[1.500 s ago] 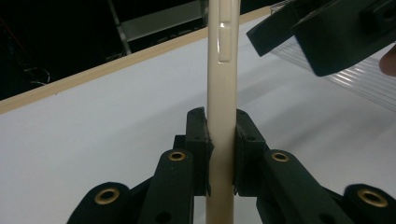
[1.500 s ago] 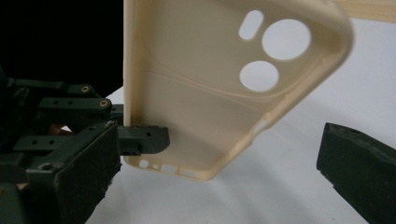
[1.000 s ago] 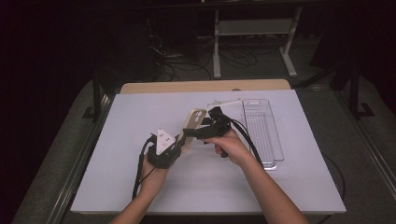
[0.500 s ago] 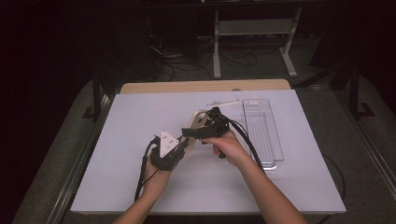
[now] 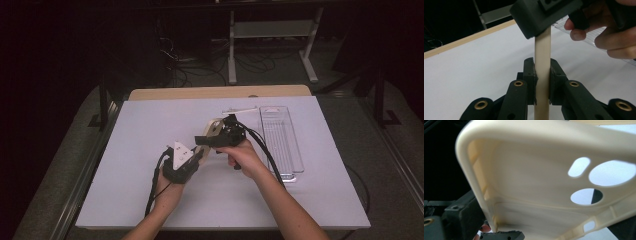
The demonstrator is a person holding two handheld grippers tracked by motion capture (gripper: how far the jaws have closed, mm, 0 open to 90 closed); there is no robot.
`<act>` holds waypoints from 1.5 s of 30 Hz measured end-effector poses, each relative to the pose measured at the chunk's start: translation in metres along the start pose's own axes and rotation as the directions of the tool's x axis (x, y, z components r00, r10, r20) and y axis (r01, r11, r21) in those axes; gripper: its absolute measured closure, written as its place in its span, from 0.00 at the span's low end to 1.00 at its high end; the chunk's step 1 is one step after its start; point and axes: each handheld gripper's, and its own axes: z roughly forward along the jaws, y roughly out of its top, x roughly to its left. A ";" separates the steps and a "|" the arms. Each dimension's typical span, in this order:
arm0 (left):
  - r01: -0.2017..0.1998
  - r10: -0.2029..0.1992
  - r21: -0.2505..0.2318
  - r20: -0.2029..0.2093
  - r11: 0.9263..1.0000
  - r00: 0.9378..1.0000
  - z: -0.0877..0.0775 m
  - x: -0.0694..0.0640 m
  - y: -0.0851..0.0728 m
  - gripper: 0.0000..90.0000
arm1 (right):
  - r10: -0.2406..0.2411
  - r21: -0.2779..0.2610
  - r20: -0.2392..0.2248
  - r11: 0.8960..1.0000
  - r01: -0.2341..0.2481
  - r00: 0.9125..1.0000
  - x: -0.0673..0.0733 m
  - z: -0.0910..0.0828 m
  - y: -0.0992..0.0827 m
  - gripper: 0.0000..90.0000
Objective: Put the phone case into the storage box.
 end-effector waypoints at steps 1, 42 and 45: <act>0.001 -0.001 -0.001 0.001 1.000 1.000 0.000 0.000 0.000 0.88 | 0.005 -0.004 -0.002 1.000 -0.005 1.000 0.000 0.000 0.000 0.05; -0.034 -0.002 0.112 0.310 0.993 0.951 -0.013 0.036 -0.002 0.17 | -0.043 -0.001 0.050 0.999 0.043 0.998 -0.003 -0.006 0.001 0.09; -0.030 -0.008 0.107 0.338 0.994 0.941 -0.016 0.041 -0.005 0.15 | -0.043 0.000 0.053 0.999 0.044 0.998 -0.003 -0.007 0.001 0.09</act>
